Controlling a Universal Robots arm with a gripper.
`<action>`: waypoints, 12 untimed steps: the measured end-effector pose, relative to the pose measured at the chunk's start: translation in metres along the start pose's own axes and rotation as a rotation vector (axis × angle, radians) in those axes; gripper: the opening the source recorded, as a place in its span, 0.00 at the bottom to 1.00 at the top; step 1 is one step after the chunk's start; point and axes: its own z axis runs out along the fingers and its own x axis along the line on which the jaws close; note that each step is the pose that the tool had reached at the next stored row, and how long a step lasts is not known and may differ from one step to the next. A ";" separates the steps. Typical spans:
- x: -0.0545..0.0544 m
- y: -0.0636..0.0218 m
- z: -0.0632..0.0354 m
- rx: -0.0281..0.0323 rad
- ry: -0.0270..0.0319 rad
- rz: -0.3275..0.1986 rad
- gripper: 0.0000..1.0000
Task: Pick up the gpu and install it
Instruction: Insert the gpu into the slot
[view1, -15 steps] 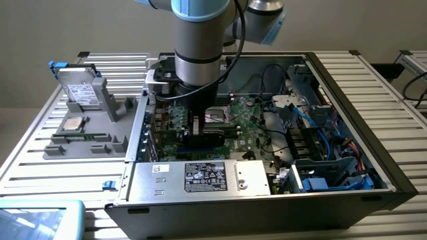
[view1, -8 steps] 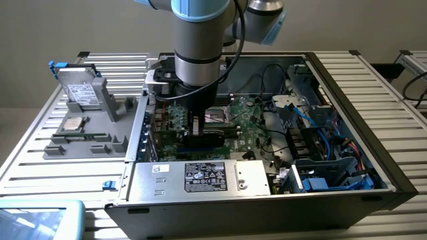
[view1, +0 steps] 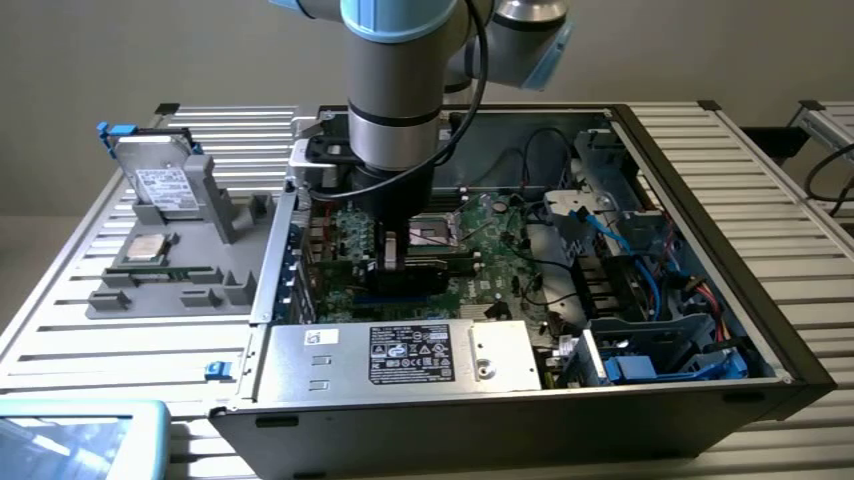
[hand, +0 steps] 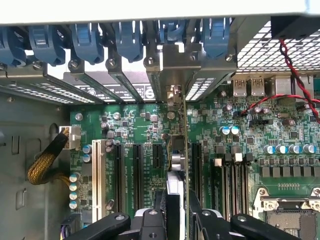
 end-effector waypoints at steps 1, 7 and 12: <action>0.000 0.0000 0.0001 -0.0001 0.0002 0.000 0.28; 0.000 -0.0001 0.0012 -0.0001 0.0010 0.000 0.28; 0.000 0.0001 0.0014 0.0001 0.0006 0.000 0.28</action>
